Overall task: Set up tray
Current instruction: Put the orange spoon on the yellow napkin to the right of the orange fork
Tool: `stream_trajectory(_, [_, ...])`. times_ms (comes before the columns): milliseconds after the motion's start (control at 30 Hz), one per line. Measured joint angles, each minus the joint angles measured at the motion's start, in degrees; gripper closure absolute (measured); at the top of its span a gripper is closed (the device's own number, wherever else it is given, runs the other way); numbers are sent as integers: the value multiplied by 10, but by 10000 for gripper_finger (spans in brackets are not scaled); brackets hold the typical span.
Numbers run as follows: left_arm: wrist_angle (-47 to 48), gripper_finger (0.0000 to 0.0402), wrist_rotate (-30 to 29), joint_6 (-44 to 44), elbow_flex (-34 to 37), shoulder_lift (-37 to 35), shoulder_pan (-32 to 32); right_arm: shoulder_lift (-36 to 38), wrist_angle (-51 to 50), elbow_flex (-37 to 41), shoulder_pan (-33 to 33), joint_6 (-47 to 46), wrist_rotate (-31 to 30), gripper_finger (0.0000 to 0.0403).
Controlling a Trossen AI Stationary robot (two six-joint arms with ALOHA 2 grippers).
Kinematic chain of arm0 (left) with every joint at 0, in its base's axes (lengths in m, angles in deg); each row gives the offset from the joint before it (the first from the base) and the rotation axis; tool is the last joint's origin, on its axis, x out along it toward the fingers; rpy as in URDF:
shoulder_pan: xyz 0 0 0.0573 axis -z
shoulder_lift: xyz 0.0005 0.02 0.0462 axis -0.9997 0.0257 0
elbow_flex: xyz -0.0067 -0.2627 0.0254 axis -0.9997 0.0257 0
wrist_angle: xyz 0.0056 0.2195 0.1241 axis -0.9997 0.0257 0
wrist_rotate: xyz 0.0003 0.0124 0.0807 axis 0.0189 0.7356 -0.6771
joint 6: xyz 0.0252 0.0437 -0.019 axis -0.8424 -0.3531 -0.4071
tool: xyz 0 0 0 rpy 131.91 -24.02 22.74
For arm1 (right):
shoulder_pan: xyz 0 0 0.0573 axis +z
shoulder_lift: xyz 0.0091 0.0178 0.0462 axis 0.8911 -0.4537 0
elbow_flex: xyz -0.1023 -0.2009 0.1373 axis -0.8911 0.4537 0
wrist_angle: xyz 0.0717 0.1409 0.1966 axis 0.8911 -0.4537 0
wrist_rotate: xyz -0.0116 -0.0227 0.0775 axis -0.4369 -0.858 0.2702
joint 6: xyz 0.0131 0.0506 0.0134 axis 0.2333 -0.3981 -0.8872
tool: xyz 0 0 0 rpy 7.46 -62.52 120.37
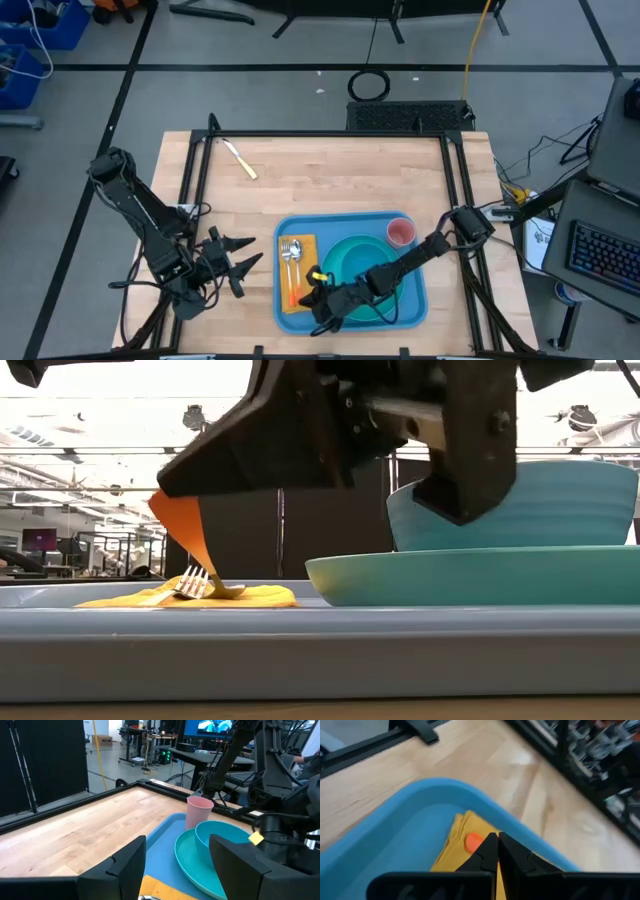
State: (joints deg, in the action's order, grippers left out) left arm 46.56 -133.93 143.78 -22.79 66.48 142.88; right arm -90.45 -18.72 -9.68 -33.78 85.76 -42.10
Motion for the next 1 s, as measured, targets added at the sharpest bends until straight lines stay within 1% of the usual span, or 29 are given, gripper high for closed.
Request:
stream_trajectory(67, [0, 179, 0, 0, 0, 0, 0, 0, -11, 0, -3, -12, 13, 403])
stream_trajectory(267, [0, 179, 0, 0, 0, 0, 0, 0, -16, 0, -3, -28, 16, 403])
stream_trajectory(400, [0, 179, 0, 0, 0, 0, 0, 0, -16, 0, -3, -37, 30, 403])
stream_trajectory(633, [0, 179, 1, 0, 0, 0, 0, 0, -16, 0, -4, -38, 32, 403])
stream_trajectory(767, [0, 179, 1, 0, 0, 0, 0, 0, -14, 0, -7, -39, 45, 402])
stream_trajectory(867, [0, 179, 1, 0, 0, 0, 0, 0, -13, 0, -8, -39, 45, 395])
stream_trajectory(1000, [1, 179, 1, -3, 0, 0, 0, 0, -13, 0, -8, -40, 46, 375])
